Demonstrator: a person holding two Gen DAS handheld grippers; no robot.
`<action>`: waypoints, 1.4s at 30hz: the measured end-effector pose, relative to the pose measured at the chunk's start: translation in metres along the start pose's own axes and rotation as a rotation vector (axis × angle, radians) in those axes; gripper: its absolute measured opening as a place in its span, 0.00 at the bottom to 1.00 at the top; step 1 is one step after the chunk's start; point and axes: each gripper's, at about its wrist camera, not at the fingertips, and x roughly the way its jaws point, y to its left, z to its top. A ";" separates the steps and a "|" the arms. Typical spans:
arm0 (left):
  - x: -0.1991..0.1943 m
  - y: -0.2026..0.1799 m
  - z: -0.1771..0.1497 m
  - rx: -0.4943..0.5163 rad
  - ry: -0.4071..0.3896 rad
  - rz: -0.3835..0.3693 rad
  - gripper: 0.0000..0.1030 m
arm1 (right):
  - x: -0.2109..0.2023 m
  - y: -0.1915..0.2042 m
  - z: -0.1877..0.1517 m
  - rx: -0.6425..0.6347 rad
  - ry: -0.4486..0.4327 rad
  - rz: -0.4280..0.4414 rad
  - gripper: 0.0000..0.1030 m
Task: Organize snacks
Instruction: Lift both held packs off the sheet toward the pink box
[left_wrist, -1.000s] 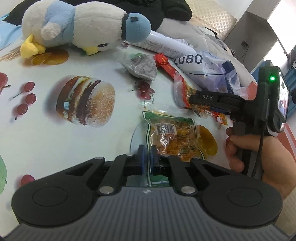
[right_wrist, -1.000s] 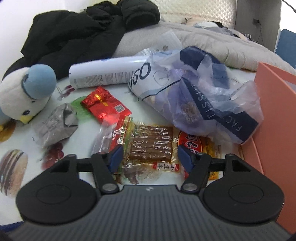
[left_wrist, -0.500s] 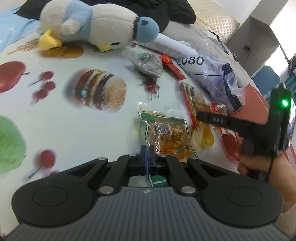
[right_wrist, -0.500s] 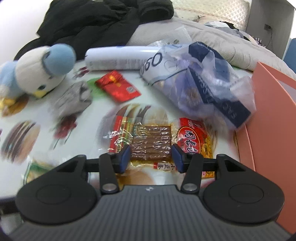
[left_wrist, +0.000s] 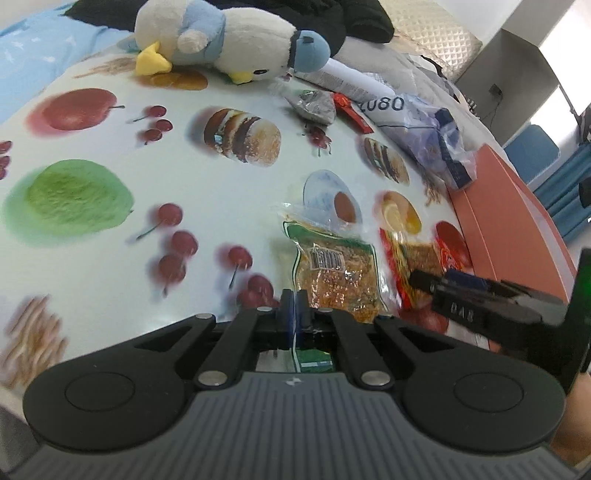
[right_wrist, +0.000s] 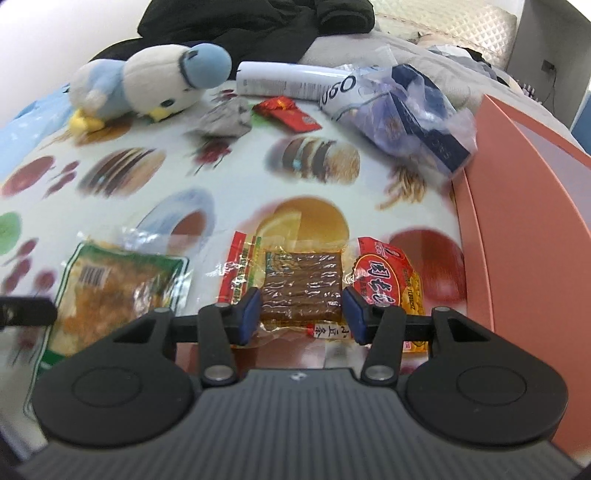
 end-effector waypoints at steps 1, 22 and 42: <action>-0.003 0.000 -0.003 0.004 0.004 0.004 0.01 | -0.006 0.000 -0.007 0.001 0.003 0.005 0.50; -0.033 -0.029 -0.025 0.000 0.002 0.149 0.51 | -0.094 -0.019 -0.086 0.004 0.020 0.141 0.49; 0.027 -0.075 -0.022 0.131 0.029 0.167 0.86 | -0.081 -0.013 -0.097 -0.075 -0.003 0.166 0.63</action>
